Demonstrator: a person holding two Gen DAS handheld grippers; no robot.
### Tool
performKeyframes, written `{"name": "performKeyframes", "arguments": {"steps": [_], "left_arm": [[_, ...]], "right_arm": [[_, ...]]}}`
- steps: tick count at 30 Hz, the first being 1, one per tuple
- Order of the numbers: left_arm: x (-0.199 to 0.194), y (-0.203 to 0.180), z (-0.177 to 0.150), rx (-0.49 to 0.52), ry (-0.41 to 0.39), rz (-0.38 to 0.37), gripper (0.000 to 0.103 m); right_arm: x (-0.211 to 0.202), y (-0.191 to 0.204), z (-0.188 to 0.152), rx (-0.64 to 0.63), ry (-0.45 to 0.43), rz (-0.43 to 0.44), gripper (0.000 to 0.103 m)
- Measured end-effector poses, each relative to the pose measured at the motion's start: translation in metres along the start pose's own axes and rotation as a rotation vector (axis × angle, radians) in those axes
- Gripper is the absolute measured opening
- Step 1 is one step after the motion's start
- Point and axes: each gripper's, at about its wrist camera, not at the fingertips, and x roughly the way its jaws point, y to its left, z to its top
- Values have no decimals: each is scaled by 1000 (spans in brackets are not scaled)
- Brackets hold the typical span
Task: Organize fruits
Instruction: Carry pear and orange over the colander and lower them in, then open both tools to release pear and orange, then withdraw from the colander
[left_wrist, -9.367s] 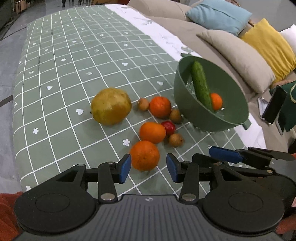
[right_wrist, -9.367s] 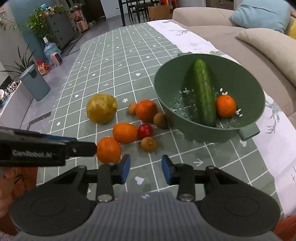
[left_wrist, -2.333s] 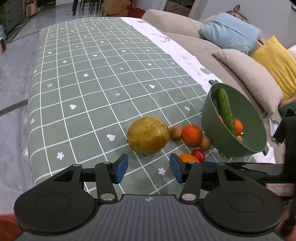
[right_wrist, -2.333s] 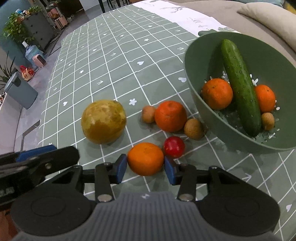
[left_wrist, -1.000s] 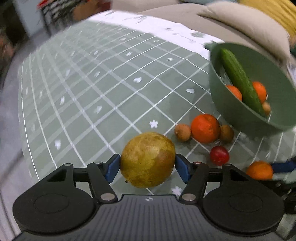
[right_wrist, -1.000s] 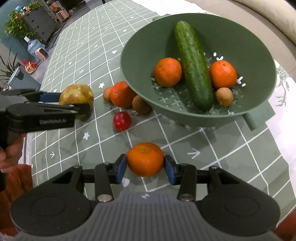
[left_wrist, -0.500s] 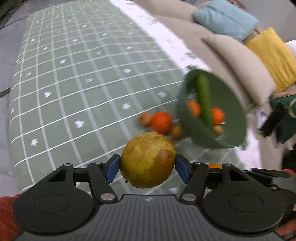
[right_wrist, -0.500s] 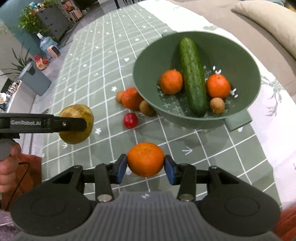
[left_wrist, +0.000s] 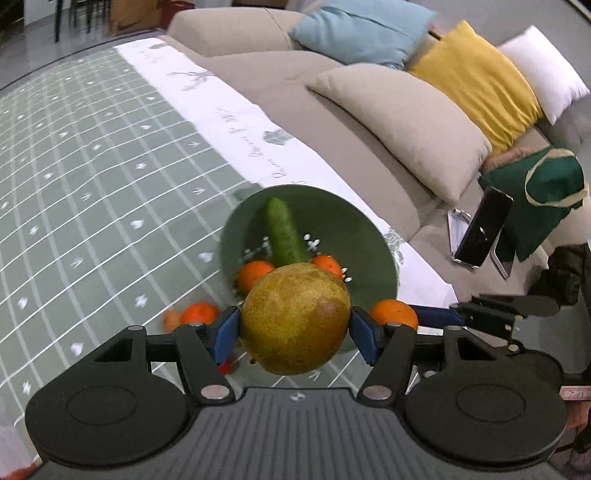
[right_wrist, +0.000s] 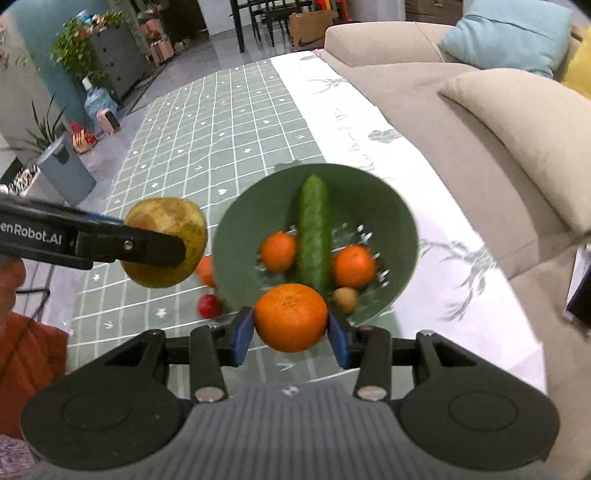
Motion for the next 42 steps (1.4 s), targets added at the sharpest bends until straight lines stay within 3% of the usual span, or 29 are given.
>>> {"name": "performKeyframes", "arguments": {"steps": [8, 23, 42], "left_arm": [[44, -14, 14, 50, 104, 25, 74], [89, -17, 20, 176, 232, 81, 74], [110, -10, 19, 184, 279, 57, 74]], "right_arm": [[40, -13, 24, -85, 100, 1, 40], [87, -14, 27, -220, 248, 42, 40], [101, -12, 27, -232, 271, 63, 41]]}}
